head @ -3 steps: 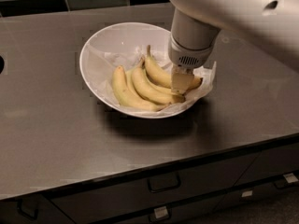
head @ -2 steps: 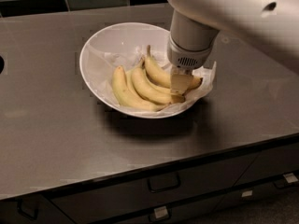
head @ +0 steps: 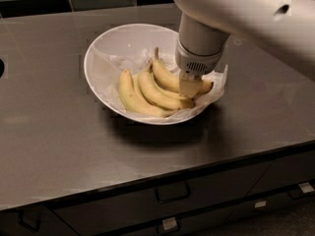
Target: Pick banana from white bowl
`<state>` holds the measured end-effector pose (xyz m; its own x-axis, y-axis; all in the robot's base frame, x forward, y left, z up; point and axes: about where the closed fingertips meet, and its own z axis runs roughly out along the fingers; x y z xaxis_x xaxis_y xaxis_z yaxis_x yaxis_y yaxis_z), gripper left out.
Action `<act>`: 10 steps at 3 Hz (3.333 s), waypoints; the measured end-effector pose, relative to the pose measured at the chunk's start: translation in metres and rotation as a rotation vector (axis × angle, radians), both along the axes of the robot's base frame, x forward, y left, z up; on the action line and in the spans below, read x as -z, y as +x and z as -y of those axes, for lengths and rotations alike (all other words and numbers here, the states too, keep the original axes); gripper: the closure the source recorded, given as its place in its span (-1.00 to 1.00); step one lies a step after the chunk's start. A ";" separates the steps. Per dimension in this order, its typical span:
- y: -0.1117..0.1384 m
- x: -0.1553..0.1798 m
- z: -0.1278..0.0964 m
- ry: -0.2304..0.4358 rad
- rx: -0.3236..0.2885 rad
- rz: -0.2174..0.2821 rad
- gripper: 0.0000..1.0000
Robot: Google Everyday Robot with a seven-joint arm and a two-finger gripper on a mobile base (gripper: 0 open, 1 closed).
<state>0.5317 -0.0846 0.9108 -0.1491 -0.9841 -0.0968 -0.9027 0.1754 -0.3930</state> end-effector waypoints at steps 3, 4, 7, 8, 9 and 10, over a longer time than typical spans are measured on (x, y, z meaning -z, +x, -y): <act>0.005 0.019 0.005 0.000 0.011 -0.030 0.02; 0.010 0.026 0.010 -0.009 0.016 -0.045 0.02; 0.012 0.028 0.010 -0.011 0.016 -0.055 0.84; 0.012 0.027 0.011 -0.010 0.016 -0.053 1.00; 0.013 0.016 0.015 0.031 0.015 -0.025 1.00; 0.010 -0.004 0.018 0.082 0.010 0.024 1.00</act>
Offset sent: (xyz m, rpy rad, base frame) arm 0.0027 -0.0032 -0.0245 0.0115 0.0473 -0.0114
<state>0.5415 -0.1025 0.9148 -0.1556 -0.9711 -0.1808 -0.8911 0.2170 -0.3986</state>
